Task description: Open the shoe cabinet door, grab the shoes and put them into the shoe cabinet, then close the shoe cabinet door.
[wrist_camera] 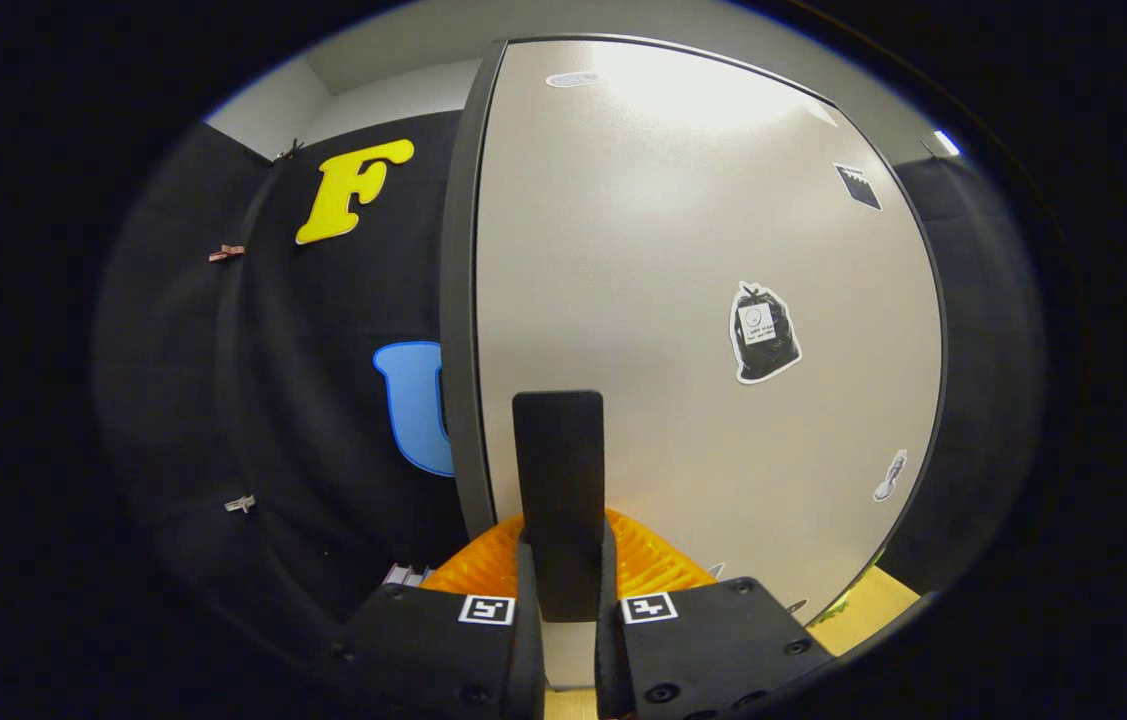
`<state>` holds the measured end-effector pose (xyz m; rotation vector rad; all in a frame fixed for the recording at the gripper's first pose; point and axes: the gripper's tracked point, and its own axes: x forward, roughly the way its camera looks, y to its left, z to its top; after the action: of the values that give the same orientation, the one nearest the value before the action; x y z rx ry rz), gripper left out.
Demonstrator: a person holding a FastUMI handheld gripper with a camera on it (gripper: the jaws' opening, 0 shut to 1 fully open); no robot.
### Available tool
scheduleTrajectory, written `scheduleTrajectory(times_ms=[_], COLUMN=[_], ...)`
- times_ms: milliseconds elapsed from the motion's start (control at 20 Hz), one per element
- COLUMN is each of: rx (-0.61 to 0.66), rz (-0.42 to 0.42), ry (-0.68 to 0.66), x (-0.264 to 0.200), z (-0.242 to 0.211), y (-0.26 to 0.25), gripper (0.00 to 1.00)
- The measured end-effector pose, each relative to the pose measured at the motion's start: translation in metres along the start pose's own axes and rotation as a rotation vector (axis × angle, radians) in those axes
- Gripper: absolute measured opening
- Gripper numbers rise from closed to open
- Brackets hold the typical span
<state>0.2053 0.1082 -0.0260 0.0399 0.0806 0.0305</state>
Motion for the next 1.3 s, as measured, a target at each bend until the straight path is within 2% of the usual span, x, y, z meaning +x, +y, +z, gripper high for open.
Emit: scheduleTrajectory(times_ms=[200,350,550,1300], rx=[0.007,0.024,0.031,0.061], rz=[0.030,0.093,0.133,0.164], ry=[-0.014,-0.024,-0.022,-0.012], x=[-0.021,-0.051,-0.093,-0.199], z=[0.002,0.000,0.000,0.000], y=[0.000,-0.006,-0.022,-0.098], gripper=[0.24,0.24,0.24,0.23])
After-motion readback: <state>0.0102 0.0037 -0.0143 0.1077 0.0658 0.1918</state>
